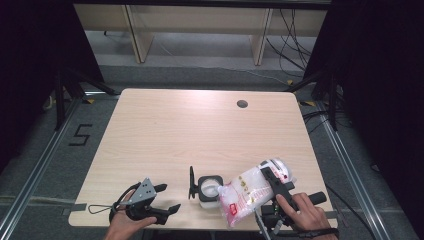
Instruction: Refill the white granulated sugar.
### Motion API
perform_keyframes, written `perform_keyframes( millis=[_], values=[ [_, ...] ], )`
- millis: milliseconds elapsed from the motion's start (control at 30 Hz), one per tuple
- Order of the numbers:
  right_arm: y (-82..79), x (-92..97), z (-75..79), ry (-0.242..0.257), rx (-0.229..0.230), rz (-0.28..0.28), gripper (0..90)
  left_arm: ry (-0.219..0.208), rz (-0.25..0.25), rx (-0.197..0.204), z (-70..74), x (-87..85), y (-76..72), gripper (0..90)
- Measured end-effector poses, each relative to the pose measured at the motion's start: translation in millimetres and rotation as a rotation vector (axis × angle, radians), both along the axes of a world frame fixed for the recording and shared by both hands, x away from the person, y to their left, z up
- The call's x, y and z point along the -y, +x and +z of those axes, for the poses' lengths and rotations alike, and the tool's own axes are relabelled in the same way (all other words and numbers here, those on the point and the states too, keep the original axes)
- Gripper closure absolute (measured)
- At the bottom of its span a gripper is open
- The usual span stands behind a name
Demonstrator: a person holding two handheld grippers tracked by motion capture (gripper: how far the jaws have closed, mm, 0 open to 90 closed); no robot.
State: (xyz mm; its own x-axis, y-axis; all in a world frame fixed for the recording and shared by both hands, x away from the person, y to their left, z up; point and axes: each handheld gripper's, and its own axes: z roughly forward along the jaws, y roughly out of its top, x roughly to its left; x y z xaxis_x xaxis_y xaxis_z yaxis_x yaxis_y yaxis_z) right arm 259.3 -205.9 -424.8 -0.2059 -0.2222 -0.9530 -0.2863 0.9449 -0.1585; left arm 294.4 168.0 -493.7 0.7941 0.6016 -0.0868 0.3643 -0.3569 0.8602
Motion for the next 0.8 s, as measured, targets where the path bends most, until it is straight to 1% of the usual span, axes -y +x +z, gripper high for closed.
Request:
perform_keyframes(
  millis=[33, 67, 100, 133, 167, 200, 233, 267, 300, 333, 367, 400, 433, 467, 500, 533, 567, 600, 633, 667, 700, 733, 767, 800],
  values=[
    [-1.7, -0.3, -0.2, -0.010, -0.024, -0.026, 45.1, -0.003, -0.001, 0.002, -0.1, 0.2, 0.1, 18.1],
    [-0.1, 0.0, -1.6, 0.000, -0.004, 0.003, 45.2, -0.005, -0.002, 0.000, -0.4, 0.2, -0.2, 18.1],
    [-0.8, 0.3, -1.8, 0.005, -0.014, -0.013, 45.2, 0.003, 0.001, -0.002, 0.0, -0.1, -0.5, 18.1],
    [-0.4, 0.1, -0.5, -0.010, -0.009, -0.004, 45.2, -0.003, 0.005, -0.001, -0.3, -0.1, -0.3, 18.1],
    [-1.2, 0.2, -0.2, -0.011, -0.013, -0.018, 45.2, -0.003, -0.002, -0.007, 0.1, -0.3, 0.1, 18.1],
    [-1.5, 0.5, -0.7, -0.006, -0.006, -0.020, 45.2, -0.004, -0.004, -0.004, 0.1, -0.2, 0.1, 18.1],
    [-2.7, 0.5, 0.8, -0.012, -0.021, -0.040, 45.2, -0.004, -0.003, 0.001, -0.1, -0.1, -0.1, 18.1],
    [-0.1, 0.5, 0.8, -0.009, 0.000, 0.000, 45.2, -0.003, -0.002, -0.004, -0.1, -0.2, -0.3, 18.1],
    [-0.1, 0.2, 0.6, -0.018, -0.013, -0.013, 45.3, -0.002, 0.010, -0.010, 0.0, -0.4, -0.9, 18.1],
    [-0.1, -0.2, 0.5, -0.029, -0.021, -0.025, 45.4, -0.008, 0.011, -0.009, -0.1, -0.3, -0.6, 18.1],
    [3.2, -0.4, -0.3, -0.039, -0.020, 0.020, 45.6, -0.024, 0.010, -0.008, -0.5, 0.7, -0.6, 18.1],
    [1.9, 1.6, -2.8, -0.012, -0.027, -0.009, 45.7, 0.000, 0.000, -0.005, 0.6, -0.8, -0.3, 18.1],
    [1.3, 2.1, -2.8, -0.015, -0.041, -0.026, 45.7, -0.006, 0.000, -0.002, 0.1, -0.4, -0.2, 18.1],
    [2.3, 2.6, -3.9, -0.003, -0.030, -0.010, 45.7, -0.011, 0.004, -0.004, -0.2, 0.0, -0.5, 18.1],
    [2.2, 2.5, -4.2, 0.003, -0.029, -0.016, 45.7, -0.013, 0.013, -0.015, -0.1, 0.1, -1.1, 18.1],
    [1.9, 2.2, -4.0, -0.004, -0.029, -0.017, 45.8, -0.017, 0.016, -0.013, -0.2, 0.6, -1.4, 18.1],
    [1.2, 1.9, -3.3, -0.016, -0.029, -0.015, 45.8, -0.011, 0.009, -0.012, 0.4, 0.4, -1.4, 18.1],
    [0.1, 2.7, -5.1, 0.002, -0.032, -0.030, 45.8, -0.004, 0.002, -0.008, 0.8, 0.1, -1.4, 18.2],
    [2.1, 2.2, -4.8, 0.005, -0.021, -0.004, 45.8, 0.006, -0.007, 0.000, 1.0, -0.5, -0.8, 18.1],
    [2.1, 2.3, -5.0, 0.008, -0.026, -0.011, 45.8, 0.003, -0.002, -0.002, 0.7, -0.7, -0.9, 18.2],
    [2.2, 1.7, -3.5, -0.025, -0.031, -0.010, 45.8, 0.004, -0.003, 0.000, 0.8, -1.0, -0.5, 18.1],
    [0.2, 3.3, -6.6, 0.002, -0.039, -0.036, 46.0, -0.002, 0.002, -0.008, 0.9, -0.7, -1.0, 18.1],
    [1.2, 3.2, -6.6, -0.017, -0.036, -0.019, 46.1, -0.011, 0.012, -0.016, 0.8, 0.0, -1.8, 18.1],
    [1.1, 3.3, -7.0, -0.020, -0.049, -0.033, 46.2, -0.006, 0.007, -0.012, 0.8, -0.4, -1.6, 18.1]
  ],
)
